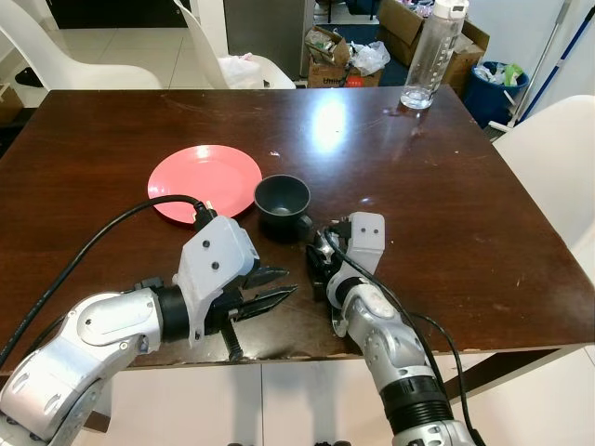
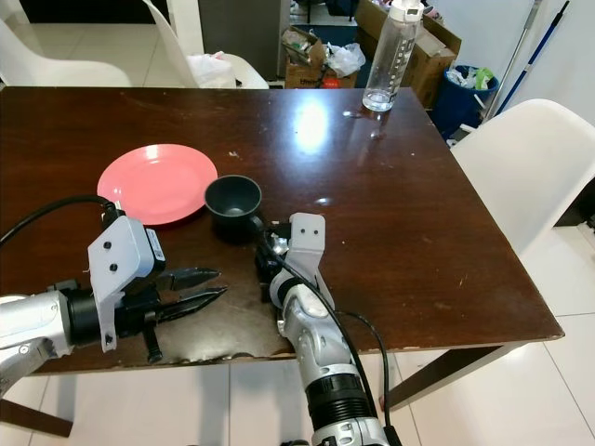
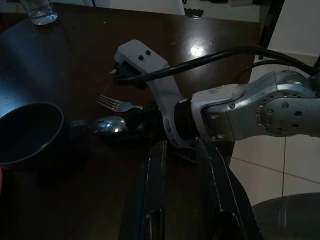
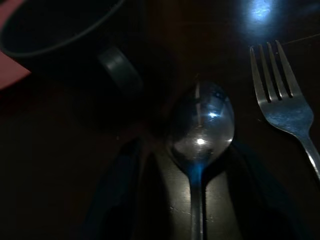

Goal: Setting the table

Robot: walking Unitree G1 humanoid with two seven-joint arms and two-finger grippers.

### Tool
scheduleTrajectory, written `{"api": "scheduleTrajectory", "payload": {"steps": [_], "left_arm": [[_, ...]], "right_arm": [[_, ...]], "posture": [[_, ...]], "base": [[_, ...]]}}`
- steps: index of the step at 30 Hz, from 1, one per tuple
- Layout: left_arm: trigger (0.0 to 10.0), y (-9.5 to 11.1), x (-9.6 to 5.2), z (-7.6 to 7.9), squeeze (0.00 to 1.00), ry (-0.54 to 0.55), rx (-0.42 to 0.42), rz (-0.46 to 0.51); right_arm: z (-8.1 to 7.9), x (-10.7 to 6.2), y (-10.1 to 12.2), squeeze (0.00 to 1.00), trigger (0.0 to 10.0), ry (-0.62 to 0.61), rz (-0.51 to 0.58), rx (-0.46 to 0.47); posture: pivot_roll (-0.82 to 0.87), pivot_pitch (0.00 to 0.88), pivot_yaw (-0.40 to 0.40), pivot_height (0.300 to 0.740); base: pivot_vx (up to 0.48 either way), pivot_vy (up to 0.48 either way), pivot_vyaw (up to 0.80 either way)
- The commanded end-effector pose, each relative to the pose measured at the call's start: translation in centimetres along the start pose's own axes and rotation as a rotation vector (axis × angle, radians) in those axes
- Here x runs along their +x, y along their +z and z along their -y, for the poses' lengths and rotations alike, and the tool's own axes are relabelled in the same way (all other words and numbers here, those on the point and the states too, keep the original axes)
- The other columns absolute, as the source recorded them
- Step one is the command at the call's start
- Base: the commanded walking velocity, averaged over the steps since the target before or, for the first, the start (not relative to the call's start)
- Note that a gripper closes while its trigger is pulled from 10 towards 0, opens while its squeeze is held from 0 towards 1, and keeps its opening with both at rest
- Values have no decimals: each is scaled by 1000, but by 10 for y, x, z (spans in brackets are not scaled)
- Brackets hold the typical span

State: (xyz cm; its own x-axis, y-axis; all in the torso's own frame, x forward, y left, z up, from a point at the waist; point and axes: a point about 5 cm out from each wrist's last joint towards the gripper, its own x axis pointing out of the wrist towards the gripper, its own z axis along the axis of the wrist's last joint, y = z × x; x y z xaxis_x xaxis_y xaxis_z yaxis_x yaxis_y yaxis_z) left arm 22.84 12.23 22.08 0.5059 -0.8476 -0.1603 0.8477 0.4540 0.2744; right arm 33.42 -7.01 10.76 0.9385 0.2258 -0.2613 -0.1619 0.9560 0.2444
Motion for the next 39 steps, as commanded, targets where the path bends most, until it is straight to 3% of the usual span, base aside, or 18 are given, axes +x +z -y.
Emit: {"api": "scheduleTrajectory", "payload": {"steps": [1,8,16,17,24,31,33,34,35,39], "left_arm": [[10000,2,1,3,0,-5,-5,9],[10000,4,6,0,0,29,-14,31],[10000,2,9,2,0,40,-19,34],[10000,1,11,1,0,50,-20,37],[10000,1,17,-6,0,100,-27,65],[10000,2,21,-10,0,133,-34,82],[10000,3,23,-15,0,170,-43,98],[10000,5,24,-18,0,202,-55,114],[10000,6,25,-22,0,229,-66,129],[10000,7,26,-27,0,280,-98,150]], "right_arm": [[10,-4,-45,0,0,-73,-224,-14],[26,-7,-64,0,0,-134,-318,-57],[31,-9,-60,0,0,-158,-291,-11],[31,-8,-48,0,0,-157,-218,37],[31,-15,-10,0,0,-113,-27,172],[34,-24,14,0,0,-117,93,194],[29,-31,35,0,0,-87,204,167],[25,-37,49,0,2314,-66,278,139],[22,-43,60,0,10000,-44,338,107],[17,-54,76,0,10000,-26,433,32]], "posture": [[102,135,46,740],[90,142,30,740],[74,132,28,740],[66,121,30,740],[43,103,36,740],[39,103,39,740],[26,95,40,740],[24,95,39,740],[22,94,40,740],[18,92,39,740]], "base": [[0,0,0],[0,0,0],[0,0,0],[0,0,0],[0,0,0],[0,0,0],[0,0,0],[0,0,0],[0,0,0],[0,0,0]]}}
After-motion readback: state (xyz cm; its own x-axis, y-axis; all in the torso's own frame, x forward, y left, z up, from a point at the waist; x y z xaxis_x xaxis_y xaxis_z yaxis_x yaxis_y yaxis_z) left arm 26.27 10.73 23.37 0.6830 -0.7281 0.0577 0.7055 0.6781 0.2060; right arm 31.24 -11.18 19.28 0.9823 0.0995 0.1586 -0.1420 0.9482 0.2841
